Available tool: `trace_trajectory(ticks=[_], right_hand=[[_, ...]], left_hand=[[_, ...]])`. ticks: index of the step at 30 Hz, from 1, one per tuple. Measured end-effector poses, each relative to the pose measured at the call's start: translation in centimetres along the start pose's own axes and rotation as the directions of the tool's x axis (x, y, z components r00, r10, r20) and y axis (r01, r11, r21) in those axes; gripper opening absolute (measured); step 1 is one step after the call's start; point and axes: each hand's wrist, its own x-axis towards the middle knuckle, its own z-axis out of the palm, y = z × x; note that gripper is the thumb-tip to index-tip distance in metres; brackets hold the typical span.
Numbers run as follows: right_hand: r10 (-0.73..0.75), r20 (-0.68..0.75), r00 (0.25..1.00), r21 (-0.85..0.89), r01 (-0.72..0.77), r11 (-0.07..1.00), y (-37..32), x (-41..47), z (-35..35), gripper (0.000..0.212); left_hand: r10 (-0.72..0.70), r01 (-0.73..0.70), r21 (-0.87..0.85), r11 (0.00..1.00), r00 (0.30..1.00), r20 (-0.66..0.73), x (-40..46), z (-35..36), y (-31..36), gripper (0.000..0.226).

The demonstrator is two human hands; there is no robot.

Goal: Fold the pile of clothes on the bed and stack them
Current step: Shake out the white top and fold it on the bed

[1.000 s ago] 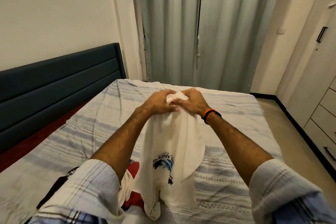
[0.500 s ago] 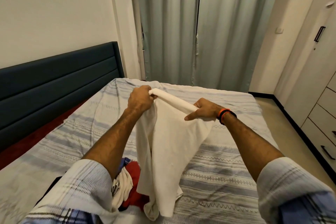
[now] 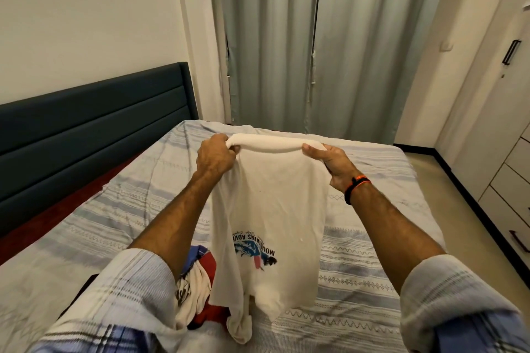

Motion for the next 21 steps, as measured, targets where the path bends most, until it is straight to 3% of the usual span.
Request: trace_trajectory(ticks=[3, 5, 9, 12, 16, 21], right_hand=[[0.012, -0.003, 1.000, 0.048, -0.012, 0.999, -0.1, 0.3, 0.2, 0.043], [0.037, -0.088, 0.995, 0.000, -0.037, 0.999, 0.1, 1.1, 0.2, 0.043], [-0.040, -0.335, 0.941, -0.338, -0.080, 0.938, 1.4, 3.0, -0.3, 0.068], [-0.012, -0.292, 0.956, -0.381, -0.105, 0.919, 1.6, 3.1, 0.6, 0.046], [-0.039, -0.252, 0.967, -0.452, -0.082, 0.888, 2.3, 2.9, 1.6, 0.041], [-0.090, -0.299, 0.950, -0.449, -0.057, 0.892, 3.1, 3.3, 2.9, 0.046]], left_hand=[[-0.064, 0.069, -0.078, 0.995, 0.996, 0.067, 0.1, 0.2, -0.1, 0.043], [-0.133, 0.154, -0.163, 0.975, 0.982, 0.131, 0.0, 0.3, -0.2, 0.061], [-0.287, 0.313, -0.321, 0.894, 0.950, 0.127, -0.3, 0.6, -0.8, 0.082], [-0.317, 0.352, -0.439, 0.827, 0.936, 0.154, -0.3, 1.0, -1.0, 0.072], [-0.245, 0.354, -0.583, 0.731, 0.934, 0.260, -1.0, 1.8, -0.3, 0.031], [-0.282, 0.363, -0.578, 0.731, 0.932, 0.228, -1.9, 3.2, 0.8, 0.031]])
